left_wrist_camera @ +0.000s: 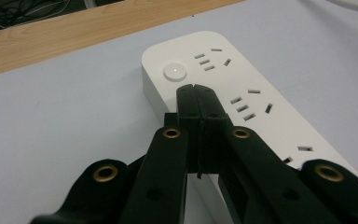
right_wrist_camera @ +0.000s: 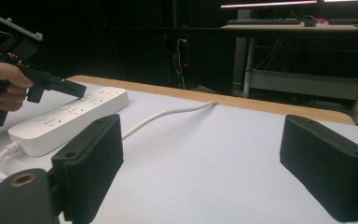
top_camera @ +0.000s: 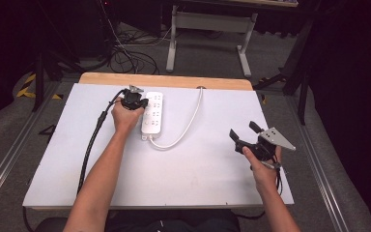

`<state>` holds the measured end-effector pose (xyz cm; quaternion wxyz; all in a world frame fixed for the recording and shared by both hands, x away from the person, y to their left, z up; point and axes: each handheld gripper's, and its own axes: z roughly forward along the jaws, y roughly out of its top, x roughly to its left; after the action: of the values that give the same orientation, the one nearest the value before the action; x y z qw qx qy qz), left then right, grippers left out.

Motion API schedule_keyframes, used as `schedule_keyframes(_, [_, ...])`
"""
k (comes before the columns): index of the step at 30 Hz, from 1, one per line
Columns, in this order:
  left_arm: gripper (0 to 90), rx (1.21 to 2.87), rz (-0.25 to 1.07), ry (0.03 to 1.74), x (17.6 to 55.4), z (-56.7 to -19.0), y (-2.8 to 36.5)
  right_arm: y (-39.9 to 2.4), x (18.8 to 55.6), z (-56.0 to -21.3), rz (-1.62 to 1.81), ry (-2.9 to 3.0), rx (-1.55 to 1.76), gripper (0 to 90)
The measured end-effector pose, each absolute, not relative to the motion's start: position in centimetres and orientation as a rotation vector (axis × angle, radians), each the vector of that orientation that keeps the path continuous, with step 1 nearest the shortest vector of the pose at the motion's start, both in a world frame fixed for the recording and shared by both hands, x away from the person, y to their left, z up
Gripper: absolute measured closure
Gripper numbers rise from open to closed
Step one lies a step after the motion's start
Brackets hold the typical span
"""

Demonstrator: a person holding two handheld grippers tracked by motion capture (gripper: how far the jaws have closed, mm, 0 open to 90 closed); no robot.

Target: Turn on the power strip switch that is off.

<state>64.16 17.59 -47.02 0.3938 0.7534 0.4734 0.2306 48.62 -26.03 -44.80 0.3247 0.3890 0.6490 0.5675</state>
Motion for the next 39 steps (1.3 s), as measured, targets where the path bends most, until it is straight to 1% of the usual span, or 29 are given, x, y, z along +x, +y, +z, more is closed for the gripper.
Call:
schedule_keyframes(5, [90.0,1.9,0.584,1.177,64.2,-46.8,17.4,-26.0,48.7,-44.9,1.483,1.705,1.016,13.7])
schedule_keyframes(6, [90.0,1.911,0.596,1.2,64.2,-47.0,17.4,-26.0,48.7,-44.9,1.485,1.703,1.023,13.7])
schedule_keyframes(8, [90.0,1.892,0.579,1.231,64.3,-47.1,17.6,-26.0,48.7,-44.9,1.479,1.706,1.017,13.7])
schedule_keyframes(10, [90.0,1.946,0.63,1.202,64.0,-46.9,17.1,-26.0,48.6,-44.8,1.488,1.702,1.023,13.7])
schedule_keyframes(11, [90.0,1.946,0.63,1.202,64.0,-46.9,17.1,-26.0,48.6,-44.8,1.488,1.702,1.023,13.7])
schedule_keyframes(14, [90.0,1.903,0.589,1.207,63.9,-47.1,17.6,-26.0,48.6,-44.8,1.488,1.701,1.023,13.7])
schedule_keyframes(19, [90.0,1.888,0.604,1.18,64.0,-47.0,17.4,-25.9,48.8,-44.9,1.479,1.711,1.017,13.7])
schedule_keyframes(24, [90.0,1.884,0.584,1.179,64.0,-47.3,17.3,-26.0,48.8,-44.9,1.48,1.709,1.019,13.7])
schedule_keyframes(29, [90.0,1.913,0.615,1.189,63.9,-47.2,16.8,-26.0,48.7,-44.8,1.485,1.702,1.02,13.8])
schedule_keyframes(31, [90.0,1.927,0.648,1.19,63.8,-47.3,16.6,-26.0,48.5,-44.7,1.49,1.693,1.02,13.7])
schedule_keyframes(33, [90.0,1.914,0.652,1.205,63.6,-47.4,16.4,-26.1,48.5,-44.6,1.492,1.69,1.015,13.7])
schedule_keyframes(35, [90.0,1.917,0.613,1.169,63.6,-47.5,16.1,-26.1,48.4,-44.4,1.498,1.68,1.018,13.7])
schedule_keyframes(38, [90.0,1.943,0.699,1.17,63.4,-47.6,15.4,-26.3,48.4,-44.3,1.501,1.668,1.021,13.7])
schedule_keyframes(39, [90.0,1.938,0.704,1.176,63.5,-47.6,15.4,-26.3,48.3,-44.3,1.504,1.665,1.026,13.7])
